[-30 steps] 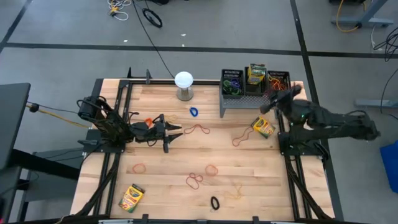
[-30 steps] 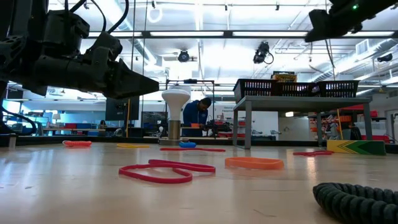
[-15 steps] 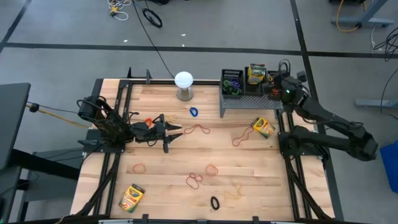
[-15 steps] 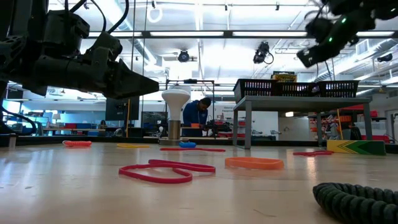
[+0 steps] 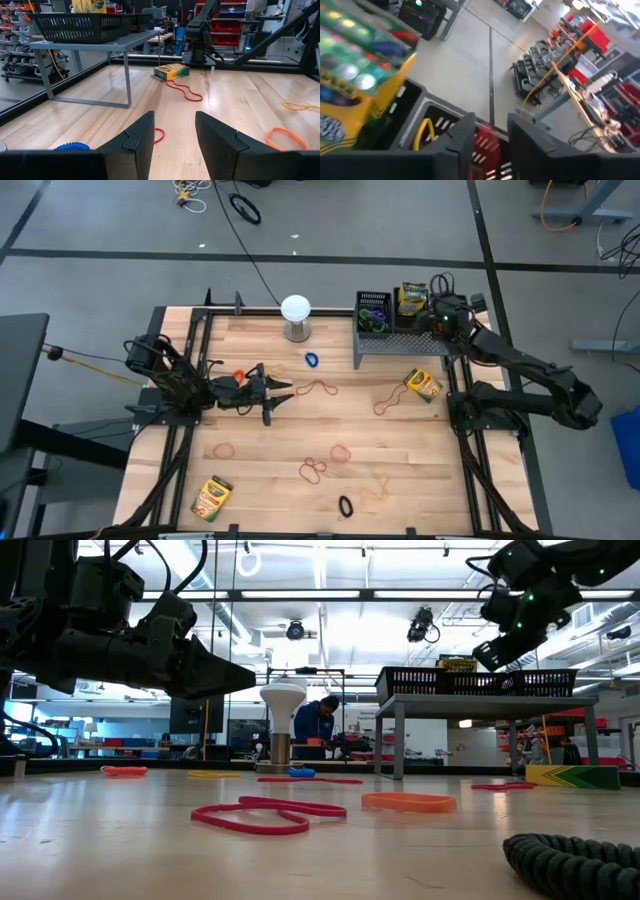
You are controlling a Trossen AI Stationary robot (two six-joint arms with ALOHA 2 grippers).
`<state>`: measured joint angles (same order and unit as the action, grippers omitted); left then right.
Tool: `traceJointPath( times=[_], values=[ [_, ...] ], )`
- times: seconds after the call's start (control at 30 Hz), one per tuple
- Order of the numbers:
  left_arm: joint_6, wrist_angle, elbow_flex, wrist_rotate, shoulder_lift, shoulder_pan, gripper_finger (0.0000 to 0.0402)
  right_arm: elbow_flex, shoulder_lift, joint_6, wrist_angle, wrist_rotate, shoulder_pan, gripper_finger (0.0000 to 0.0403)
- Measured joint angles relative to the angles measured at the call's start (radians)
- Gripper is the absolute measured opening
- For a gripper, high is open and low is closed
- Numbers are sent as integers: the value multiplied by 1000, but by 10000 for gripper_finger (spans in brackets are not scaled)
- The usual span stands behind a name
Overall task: Pick & Place Office Desk Supplies
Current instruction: Put the red rubberband into the right black basket on the shelf, then put the yellow rubberband into the right black basket on the shelf
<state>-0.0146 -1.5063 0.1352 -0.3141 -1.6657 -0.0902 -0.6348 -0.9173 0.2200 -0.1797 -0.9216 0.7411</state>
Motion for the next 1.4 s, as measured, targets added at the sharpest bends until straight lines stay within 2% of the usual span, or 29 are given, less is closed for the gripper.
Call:
traceJointPath(
  times=[0.17,0.33,0.43,0.5,0.57,0.63,0.73,0.83,0.97,1.13,1.3,1.4],
  values=[
    [22,0,0,0,0,0,150,-135,-4,-184,-285,6,3,166],
    [22,0,18,0,0,0,150,-319,-65,-371,-619,117,60,165],
    [22,10,33,0,0,0,150,-403,-110,-423,-758,124,69,149],
    [28,38,46,0,0,0,150,-443,-112,-420,-827,172,61,130],
    [41,74,61,0,0,0,150,-468,-97,-396,-872,266,36,101],
    [58,107,82,0,0,0,150,-471,-66,-368,-885,405,-8,60],
    [73,183,121,9,0,-2,150,-437,-5,-353,-851,592,-118,10],
    [77,288,172,64,0,-11,144,-356,42,-380,-817,647,-282,12],
    [65,412,239,79,0,-53,128,-218,85,-472,-747,595,-539,4],
    [29,466,286,50,0,-123,95,-88,77,-583,-612,500,-854,5],
    [17,467,309,26,-22,-186,55,-10,2,-667,-450,455,-1096,6],
    [3,467,316,25,-52,-219,37,-2,-86,-726,-419,410,-1212,12]
  ],
)
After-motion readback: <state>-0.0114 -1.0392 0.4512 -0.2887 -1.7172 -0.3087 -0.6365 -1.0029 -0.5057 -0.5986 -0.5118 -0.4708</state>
